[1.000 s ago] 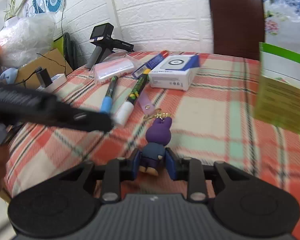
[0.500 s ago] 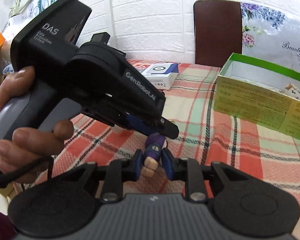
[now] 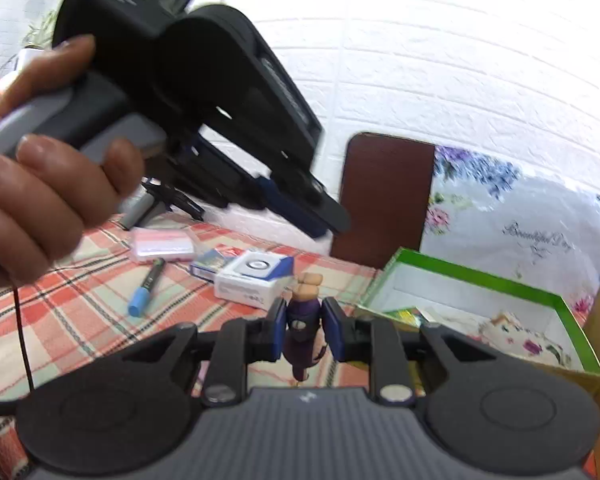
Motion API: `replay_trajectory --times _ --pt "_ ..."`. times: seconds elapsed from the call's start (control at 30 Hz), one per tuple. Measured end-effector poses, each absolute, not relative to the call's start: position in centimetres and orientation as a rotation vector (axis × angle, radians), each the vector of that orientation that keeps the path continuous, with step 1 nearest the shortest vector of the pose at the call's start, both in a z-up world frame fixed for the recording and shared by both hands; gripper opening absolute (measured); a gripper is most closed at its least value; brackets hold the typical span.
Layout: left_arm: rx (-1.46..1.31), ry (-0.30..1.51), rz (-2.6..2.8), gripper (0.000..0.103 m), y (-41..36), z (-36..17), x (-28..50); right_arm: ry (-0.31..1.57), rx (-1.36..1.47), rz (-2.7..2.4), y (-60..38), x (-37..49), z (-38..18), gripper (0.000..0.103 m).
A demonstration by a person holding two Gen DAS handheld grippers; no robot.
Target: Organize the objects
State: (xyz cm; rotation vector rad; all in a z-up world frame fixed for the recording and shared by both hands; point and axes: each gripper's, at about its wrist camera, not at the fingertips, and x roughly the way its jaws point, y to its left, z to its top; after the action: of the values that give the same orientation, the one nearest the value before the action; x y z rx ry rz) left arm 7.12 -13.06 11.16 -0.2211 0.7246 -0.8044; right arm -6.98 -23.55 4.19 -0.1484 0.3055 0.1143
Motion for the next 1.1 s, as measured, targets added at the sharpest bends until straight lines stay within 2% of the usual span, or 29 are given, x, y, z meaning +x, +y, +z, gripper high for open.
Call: replay_trajectory --times 0.13,0.17,0.23,0.43,0.6,0.7,0.83,0.93,1.1 --pt "-0.088 0.79 -0.77 0.029 -13.9 8.5 6.9 0.42 -0.167 0.041 -25.3 -6.4 1.9 0.022" --pt "-0.078 0.828 -0.762 0.03 -14.0 7.5 7.0 0.465 -0.164 0.004 -26.0 -6.0 1.1 0.029" --pt "-0.064 0.892 -0.728 0.03 -13.9 5.6 7.2 0.504 -0.11 -0.087 -27.8 -6.1 0.1 0.04" --pt "-0.186 0.98 -0.73 0.03 -12.6 4.1 7.7 0.487 -0.055 0.003 -29.0 -7.0 0.7 0.044" --pt "-0.028 0.961 -0.69 0.037 -15.2 3.3 7.5 0.518 -0.116 0.124 -26.3 -6.7 -0.1 0.045" --pt "0.075 0.975 -0.547 0.033 -14.5 1.9 8.1 0.538 -0.153 0.14 -25.1 -6.3 -0.2 0.047" --pt "0.039 0.964 -0.454 0.04 -9.3 1.7 8.5 0.521 -0.164 0.115 -25.3 -6.5 -0.4 0.05" --pt "-0.036 0.986 -0.431 0.04 -6.6 2.1 8.7 0.526 -0.145 0.107 -25.5 -6.4 -0.3 0.051" --pt "-0.019 0.932 -0.543 0.041 -9.0 3.7 7.6 0.533 -0.129 0.081 -25.9 -6.6 -0.3 0.054"
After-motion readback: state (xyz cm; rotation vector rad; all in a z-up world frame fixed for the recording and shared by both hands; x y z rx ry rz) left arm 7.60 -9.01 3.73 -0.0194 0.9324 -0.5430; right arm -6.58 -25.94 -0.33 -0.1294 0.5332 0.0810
